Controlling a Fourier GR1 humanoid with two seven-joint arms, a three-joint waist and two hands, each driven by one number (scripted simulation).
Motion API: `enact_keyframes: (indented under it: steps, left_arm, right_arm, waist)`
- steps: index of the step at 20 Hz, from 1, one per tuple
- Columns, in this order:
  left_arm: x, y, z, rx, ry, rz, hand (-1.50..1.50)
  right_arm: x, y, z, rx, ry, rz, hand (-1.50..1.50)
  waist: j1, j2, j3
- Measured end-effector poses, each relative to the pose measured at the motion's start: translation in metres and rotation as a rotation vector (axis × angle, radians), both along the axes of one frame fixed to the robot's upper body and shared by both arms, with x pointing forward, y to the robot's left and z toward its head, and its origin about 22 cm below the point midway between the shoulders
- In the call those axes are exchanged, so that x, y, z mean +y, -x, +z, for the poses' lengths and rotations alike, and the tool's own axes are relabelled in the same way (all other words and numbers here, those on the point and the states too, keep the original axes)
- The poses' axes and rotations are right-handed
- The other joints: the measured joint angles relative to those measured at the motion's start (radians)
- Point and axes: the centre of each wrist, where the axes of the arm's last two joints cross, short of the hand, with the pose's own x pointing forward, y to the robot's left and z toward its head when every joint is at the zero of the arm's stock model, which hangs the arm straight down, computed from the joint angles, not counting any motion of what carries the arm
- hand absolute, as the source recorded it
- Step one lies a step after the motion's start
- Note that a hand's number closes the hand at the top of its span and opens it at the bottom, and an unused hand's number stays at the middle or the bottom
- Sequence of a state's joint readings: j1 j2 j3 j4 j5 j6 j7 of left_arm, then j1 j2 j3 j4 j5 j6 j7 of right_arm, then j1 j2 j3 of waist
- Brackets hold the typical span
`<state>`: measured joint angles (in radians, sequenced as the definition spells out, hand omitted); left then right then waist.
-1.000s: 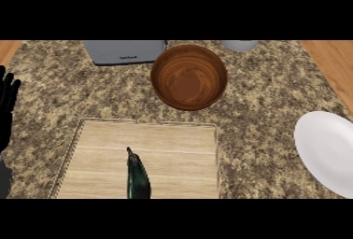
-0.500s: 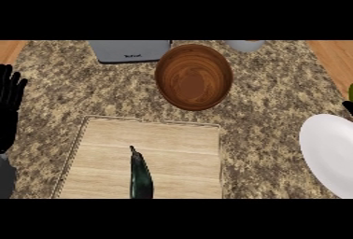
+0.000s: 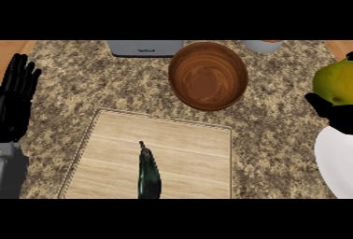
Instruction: Pick the pear from the plate and place it in the bowl
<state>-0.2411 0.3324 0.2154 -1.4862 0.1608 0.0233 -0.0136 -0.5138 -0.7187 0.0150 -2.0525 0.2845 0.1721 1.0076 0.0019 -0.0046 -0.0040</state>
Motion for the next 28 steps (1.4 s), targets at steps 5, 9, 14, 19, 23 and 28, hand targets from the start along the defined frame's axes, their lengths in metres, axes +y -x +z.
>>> enact_keyframes:
  steps: [5,9,14,19,23,28]
  left_arm:
    - [-0.01,-0.009,0.003,-0.009,0.002,-0.021,0.0]
    - [-0.011,-0.007,0.0,-0.013,0.002,-0.021,0.0]
    - [-0.008,0.0,0.0,-0.013,0.005,-0.023,0.0]
    - [-0.014,-0.005,0.004,-0.013,0.005,-0.023,0.0]
    - [-0.01,-0.005,0.009,-0.018,0.003,-0.017,0.0]
    - [-0.012,-0.008,0.005,-0.022,0.003,-0.026,0.0]
  right_arm:
    - [0.041,-0.031,0.002,0.041,0.003,0.053,1.5]
    - [0.072,-0.063,-0.009,0.103,-0.008,0.069,1.5]
    - [0.101,-0.099,-0.036,0.173,-0.015,0.061,1.5]
    - [0.123,-0.126,-0.072,0.236,0.044,0.001,1.5]
    - [0.127,-0.142,-0.109,0.287,0.02,-0.081,-1.5]
    - [0.132,-0.158,-0.144,0.304,-0.11,-0.132,-1.5]
  waist:
    - [0.019,0.006,0.001]
    - [0.024,0.008,0.002]
    - [0.023,0.008,0.003]
    - [0.018,0.009,0.003]
    - [0.017,0.009,0.004]
    - [0.02,0.013,0.004]
